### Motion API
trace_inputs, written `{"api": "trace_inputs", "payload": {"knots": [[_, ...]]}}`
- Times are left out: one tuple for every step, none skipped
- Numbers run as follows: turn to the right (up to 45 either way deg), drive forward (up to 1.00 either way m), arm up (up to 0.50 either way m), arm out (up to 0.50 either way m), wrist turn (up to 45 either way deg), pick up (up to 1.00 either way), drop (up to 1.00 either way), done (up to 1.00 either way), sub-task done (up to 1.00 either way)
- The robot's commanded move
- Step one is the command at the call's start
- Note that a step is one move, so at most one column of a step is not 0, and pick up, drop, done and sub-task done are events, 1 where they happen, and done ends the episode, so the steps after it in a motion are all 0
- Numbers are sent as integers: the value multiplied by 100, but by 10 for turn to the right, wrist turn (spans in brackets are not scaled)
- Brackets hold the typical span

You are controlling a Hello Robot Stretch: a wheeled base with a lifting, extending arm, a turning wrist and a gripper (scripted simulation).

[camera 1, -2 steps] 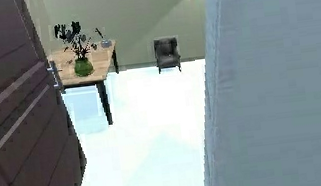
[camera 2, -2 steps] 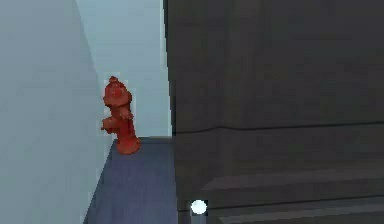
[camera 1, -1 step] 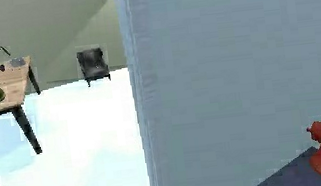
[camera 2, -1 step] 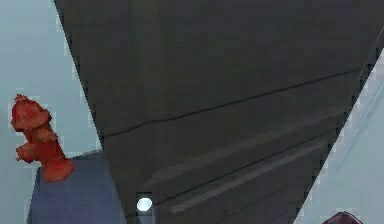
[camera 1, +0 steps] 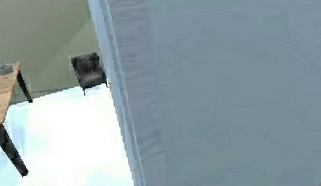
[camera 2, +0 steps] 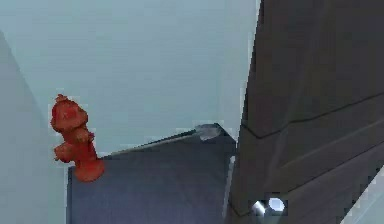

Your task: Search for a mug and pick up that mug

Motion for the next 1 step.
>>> {"api": "trace_inputs", "payload": {"knots": [[450,0,0,0,0,0,0,0,0]]}}
